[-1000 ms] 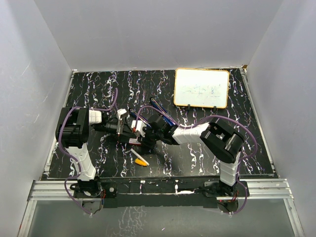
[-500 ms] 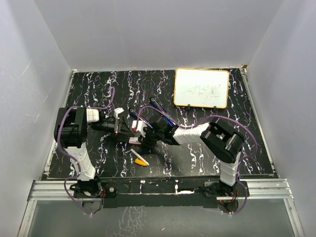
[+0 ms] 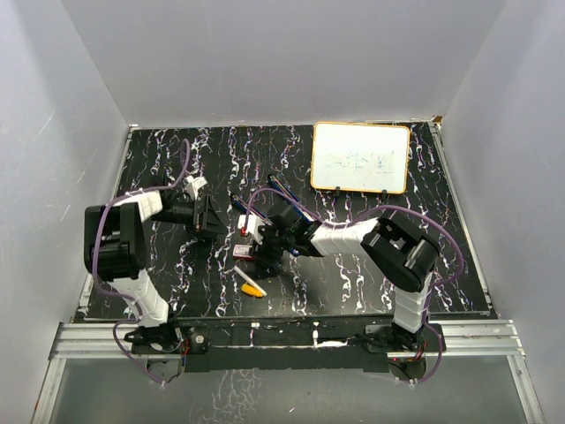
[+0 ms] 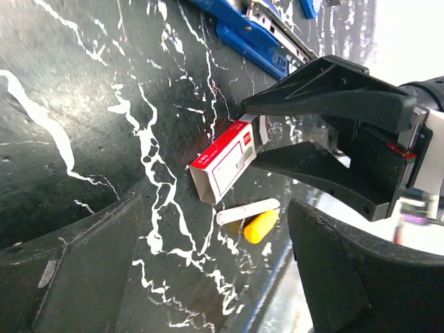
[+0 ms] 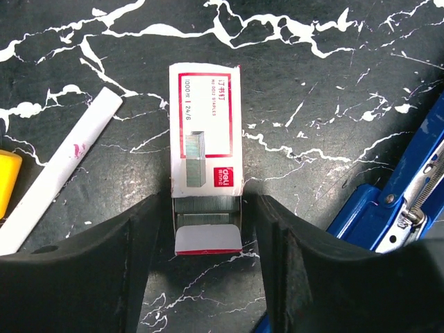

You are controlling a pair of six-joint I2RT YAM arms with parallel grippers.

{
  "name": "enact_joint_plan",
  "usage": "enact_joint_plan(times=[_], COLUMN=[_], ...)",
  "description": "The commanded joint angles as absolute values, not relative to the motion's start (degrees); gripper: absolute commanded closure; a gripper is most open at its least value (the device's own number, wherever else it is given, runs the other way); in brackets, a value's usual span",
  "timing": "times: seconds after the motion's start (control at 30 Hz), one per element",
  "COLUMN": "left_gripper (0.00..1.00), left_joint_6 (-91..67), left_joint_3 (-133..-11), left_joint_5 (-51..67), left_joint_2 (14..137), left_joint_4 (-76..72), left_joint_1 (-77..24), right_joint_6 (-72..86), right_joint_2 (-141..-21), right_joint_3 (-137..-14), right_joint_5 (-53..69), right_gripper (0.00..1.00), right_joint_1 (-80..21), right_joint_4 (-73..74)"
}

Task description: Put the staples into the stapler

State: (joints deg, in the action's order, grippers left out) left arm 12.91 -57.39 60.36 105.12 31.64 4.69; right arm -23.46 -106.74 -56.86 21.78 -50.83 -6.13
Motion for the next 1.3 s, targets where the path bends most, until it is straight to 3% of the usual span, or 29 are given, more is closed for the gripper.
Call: enact_joint_plan(times=[0.0, 0.33, 0.5, 0.73, 1.27], left_gripper=[0.17, 0.20, 0.23, 0.25, 0.28], left_joint_6=[18.51, 38.87, 48.37, 59.61, 67.78], left_joint_3=[-57.90, -56.85, -53.52, -48.53, -46.64], left_joint_5=[54.56, 50.86, 49.34, 40.92, 38.08], left_joint_2=[94.05, 83.87, 80.65, 78.66, 84.55], left_joint_4=[28.44, 29.06, 29.24, 27.88, 20.75], left_joint_1=[4.67, 4.01, 0.30, -13.45, -23.40], right_joint_6=[-25.34, -24.30, -23.17, -21.81, -18.16], right_joint_2=[-104.43, -97.57, -91.92, -86.36, -81.87], right_joint_3=[-59.72, -62.43, -60.26, -57.03, -49.38], right_joint_5=[23.01, 27.67, 31.30, 37.80, 42.10], right_gripper=[0.38, 0.29, 0.30, 0.34, 0.38], right_joint_1=[-50.62, -49.21, -45.96, -40.55, -35.09], right_joint_4=[-0.17, 5.80, 8.90, 14.42, 10.40])
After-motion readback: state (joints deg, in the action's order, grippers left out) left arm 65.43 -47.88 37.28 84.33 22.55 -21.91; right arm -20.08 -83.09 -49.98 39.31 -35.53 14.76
